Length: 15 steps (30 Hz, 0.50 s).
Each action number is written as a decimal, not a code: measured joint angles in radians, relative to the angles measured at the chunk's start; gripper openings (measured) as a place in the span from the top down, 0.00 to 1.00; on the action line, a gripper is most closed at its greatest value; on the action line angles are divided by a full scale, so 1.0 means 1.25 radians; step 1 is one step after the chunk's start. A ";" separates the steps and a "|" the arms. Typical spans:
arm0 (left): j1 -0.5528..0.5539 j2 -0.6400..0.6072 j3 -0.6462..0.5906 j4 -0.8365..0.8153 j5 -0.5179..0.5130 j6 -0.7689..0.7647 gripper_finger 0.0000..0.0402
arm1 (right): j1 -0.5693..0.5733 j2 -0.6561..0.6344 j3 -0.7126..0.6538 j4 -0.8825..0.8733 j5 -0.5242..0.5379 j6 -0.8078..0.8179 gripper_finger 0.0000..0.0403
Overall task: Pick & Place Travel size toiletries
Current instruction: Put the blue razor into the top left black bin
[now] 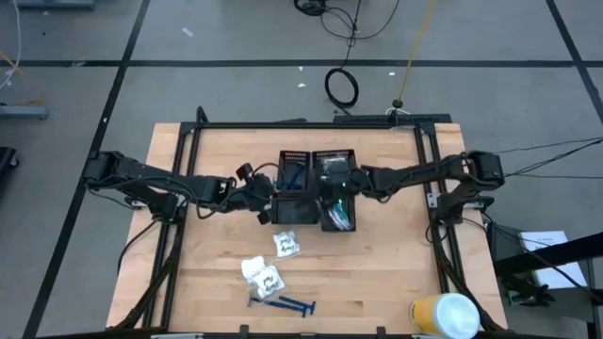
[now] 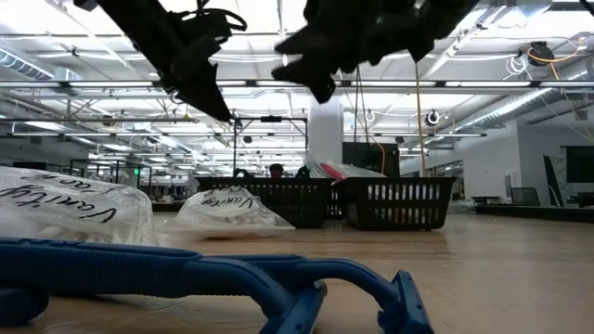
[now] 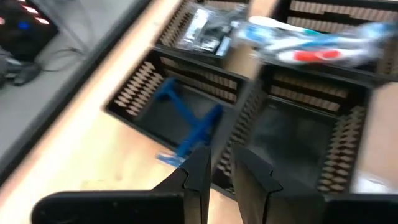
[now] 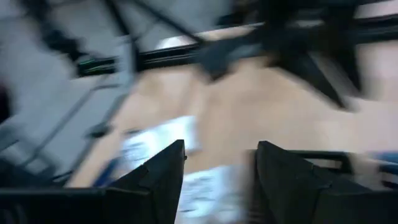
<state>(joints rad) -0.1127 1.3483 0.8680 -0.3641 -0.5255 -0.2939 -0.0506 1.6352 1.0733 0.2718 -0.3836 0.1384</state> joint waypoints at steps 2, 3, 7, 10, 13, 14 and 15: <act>-0.001 0.000 0.000 0.001 0.025 0.000 0.84 | 0.043 0.001 0.000 -0.009 -0.028 -0.006 0.54; -0.002 0.000 0.000 0.001 0.029 0.000 0.84 | 0.071 0.003 0.000 -0.014 -0.027 -0.015 0.54; -0.001 0.000 0.000 0.007 0.023 -0.005 0.84 | 0.187 0.042 0.001 -0.009 0.058 -0.095 0.53; -0.001 0.006 0.000 0.032 0.049 -0.028 0.84 | 0.260 0.045 -0.004 -0.060 0.164 -0.136 0.53; -0.018 0.022 0.000 0.052 0.224 0.010 0.84 | 0.312 0.035 0.001 -0.080 0.263 -0.139 0.55; -0.033 0.033 0.000 0.073 0.288 0.030 0.84 | 0.327 0.027 0.000 -0.099 0.285 -0.132 0.55; -0.054 0.046 0.000 0.086 0.338 0.051 0.84 | 0.341 0.021 -0.001 -0.116 0.302 -0.127 0.56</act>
<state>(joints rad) -0.1802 1.4057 0.8677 -0.2565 -0.1033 -0.2305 0.3756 1.6609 1.0721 0.1272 -0.0065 -0.0199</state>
